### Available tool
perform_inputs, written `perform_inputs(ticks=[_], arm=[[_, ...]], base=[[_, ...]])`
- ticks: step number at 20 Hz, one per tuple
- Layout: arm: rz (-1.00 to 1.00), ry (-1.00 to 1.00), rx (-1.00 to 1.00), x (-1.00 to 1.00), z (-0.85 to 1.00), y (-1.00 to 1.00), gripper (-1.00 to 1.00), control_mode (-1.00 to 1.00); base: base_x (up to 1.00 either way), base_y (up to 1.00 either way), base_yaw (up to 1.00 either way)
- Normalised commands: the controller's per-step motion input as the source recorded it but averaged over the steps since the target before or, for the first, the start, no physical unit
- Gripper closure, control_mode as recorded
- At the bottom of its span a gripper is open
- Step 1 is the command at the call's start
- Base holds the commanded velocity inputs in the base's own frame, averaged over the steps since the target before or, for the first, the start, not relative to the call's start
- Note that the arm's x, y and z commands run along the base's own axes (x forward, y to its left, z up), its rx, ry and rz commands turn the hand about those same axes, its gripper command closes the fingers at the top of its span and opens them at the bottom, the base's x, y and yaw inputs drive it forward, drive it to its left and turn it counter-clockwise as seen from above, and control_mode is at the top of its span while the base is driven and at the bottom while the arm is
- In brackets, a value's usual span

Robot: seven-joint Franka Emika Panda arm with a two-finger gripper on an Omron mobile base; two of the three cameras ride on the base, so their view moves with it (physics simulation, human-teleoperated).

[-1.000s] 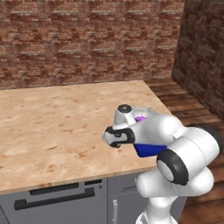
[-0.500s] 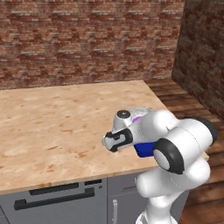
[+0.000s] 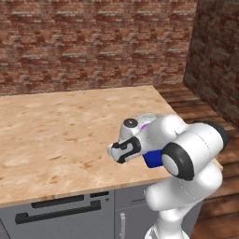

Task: Place the bowl with donut and the cupcake onto the tray.

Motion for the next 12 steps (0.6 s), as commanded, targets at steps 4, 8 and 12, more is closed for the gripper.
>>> perform_inputs(ticks=[4,8,12], arm=[[-0.02,0.0,0.01,0.0,0.13,0.0,1.0,-1.0],[-0.06,0.0,0.0,0.0,0.34,0.0,1.0,-1.0],[-0.1,0.0,0.03,-0.05,0.66,-0.11,1.0,-1.0]], base=[[0.0,0.0,0.0],[0.0,0.0,0.0],[0.0,0.0,0.0]])
